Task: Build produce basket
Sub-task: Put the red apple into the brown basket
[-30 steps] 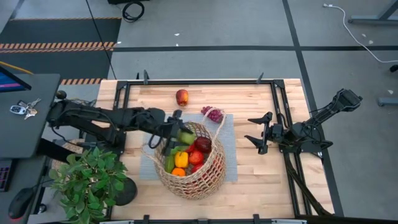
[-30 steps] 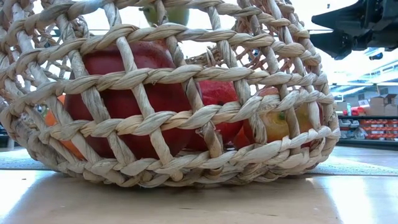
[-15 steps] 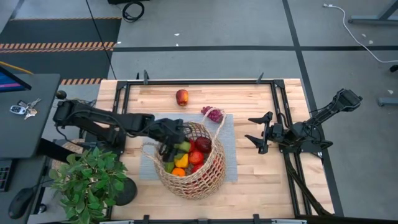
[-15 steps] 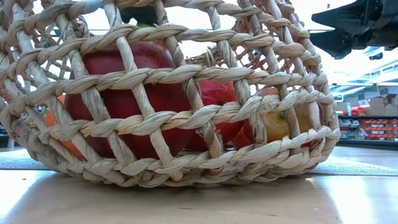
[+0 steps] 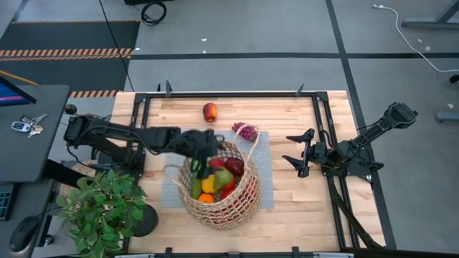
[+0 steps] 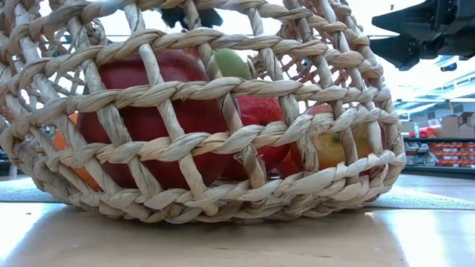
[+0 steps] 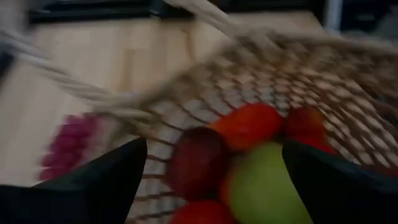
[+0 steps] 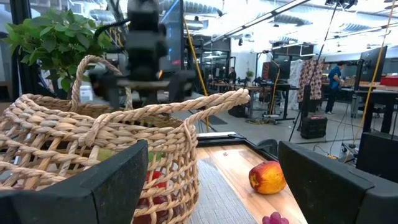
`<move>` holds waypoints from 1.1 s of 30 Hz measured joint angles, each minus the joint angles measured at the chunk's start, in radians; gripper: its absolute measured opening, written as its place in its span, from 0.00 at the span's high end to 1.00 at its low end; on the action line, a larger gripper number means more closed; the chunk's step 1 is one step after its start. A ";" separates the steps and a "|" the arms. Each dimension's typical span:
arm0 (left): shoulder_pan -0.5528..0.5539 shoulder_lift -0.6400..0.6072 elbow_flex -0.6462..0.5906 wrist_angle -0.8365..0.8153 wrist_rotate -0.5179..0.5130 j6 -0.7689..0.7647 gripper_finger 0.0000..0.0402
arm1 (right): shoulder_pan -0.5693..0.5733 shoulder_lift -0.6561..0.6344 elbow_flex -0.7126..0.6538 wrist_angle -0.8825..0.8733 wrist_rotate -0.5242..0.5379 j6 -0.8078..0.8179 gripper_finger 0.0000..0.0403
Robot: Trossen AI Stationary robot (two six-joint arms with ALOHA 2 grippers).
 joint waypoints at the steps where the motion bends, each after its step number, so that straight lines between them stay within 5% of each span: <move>1: 0.018 -0.004 0.021 -0.020 -0.006 0.000 0.04 | 0.000 0.000 0.000 0.000 0.000 0.000 0.10; 7: 0.188 -0.008 0.103 -0.090 -0.006 -0.009 0.04 | 0.000 0.000 0.000 0.000 0.000 0.000 0.10; 18: 0.496 0.008 0.049 -0.133 0.012 -0.211 0.04 | 0.000 0.000 0.000 0.000 0.000 0.000 0.10; 33: 0.640 0.280 0.095 -0.084 -0.088 -0.241 0.04 | 0.000 0.000 0.000 0.000 -0.003 0.000 0.10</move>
